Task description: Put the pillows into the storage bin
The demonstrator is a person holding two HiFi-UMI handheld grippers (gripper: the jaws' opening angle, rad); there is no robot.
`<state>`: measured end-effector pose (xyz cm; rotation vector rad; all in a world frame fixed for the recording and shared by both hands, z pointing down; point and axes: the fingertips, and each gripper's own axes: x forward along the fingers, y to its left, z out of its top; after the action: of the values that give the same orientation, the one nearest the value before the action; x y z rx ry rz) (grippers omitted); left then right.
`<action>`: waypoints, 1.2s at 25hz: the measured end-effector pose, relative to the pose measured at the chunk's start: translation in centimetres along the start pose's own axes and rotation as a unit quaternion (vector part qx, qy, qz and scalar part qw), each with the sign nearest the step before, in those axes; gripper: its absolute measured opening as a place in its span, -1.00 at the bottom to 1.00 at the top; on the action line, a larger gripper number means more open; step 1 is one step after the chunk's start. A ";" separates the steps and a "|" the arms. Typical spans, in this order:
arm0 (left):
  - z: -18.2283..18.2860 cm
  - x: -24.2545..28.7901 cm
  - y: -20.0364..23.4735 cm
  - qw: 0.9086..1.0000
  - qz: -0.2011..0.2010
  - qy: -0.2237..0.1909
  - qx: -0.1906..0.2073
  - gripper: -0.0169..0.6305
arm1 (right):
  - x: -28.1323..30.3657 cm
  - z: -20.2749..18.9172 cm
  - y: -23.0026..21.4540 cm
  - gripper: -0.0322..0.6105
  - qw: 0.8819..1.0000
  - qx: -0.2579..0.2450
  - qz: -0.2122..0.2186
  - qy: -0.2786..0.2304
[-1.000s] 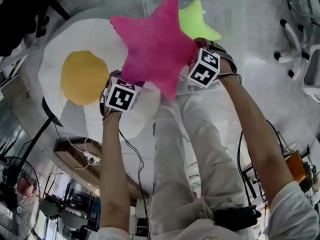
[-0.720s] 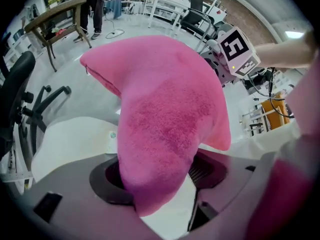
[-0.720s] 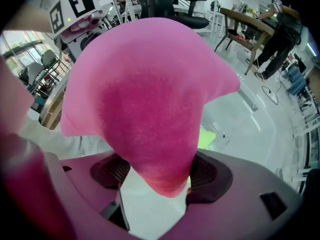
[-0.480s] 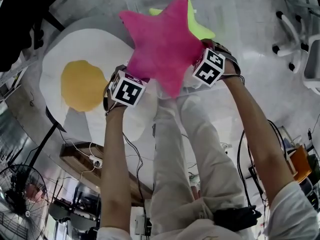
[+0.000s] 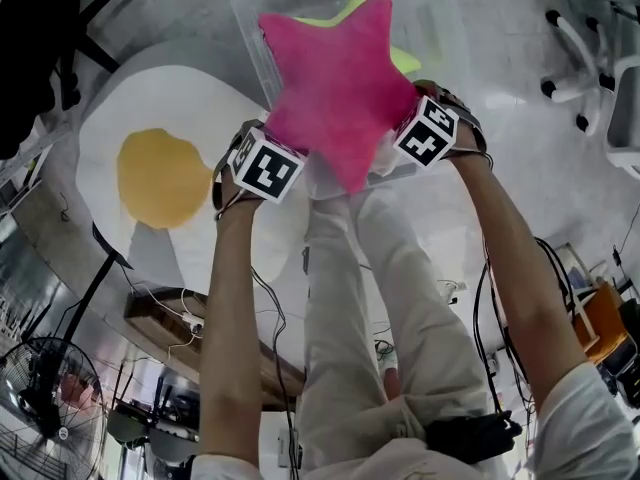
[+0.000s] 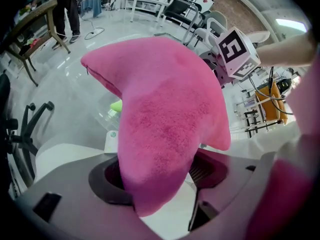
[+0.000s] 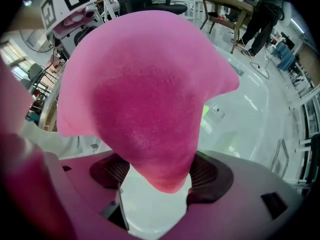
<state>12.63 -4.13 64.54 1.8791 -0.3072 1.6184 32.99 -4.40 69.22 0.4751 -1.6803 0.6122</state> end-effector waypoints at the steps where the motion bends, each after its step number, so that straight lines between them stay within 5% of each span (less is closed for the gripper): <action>1: 0.2 0.1 -0.1 1.000 -0.001 0.001 0.002 0.09 | 0.1 -0.3 -0.1 0.25 1.000 0.005 0.000 0.002; 19: 1.5 2.9 -2.8 0.998 -0.025 0.039 0.035 0.24 | 2.2 -7.2 3.3 0.27 0.993 0.103 0.033 0.046; 22: 1.9 3.0 -3.1 0.999 -0.028 0.027 0.019 0.22 | 3.0 -8.8 4.1 -0.03 0.987 0.148 0.020 0.055; 30: 1.3 2.7 -2.7 1.000 -0.026 0.012 -0.003 0.24 | 3.1 -10.3 5.4 -0.05 0.986 0.158 0.012 0.057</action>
<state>15.76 -2.16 66.22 1.8469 -0.2491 1.6031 36.94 6.31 72.92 0.6329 -1.4874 0.9133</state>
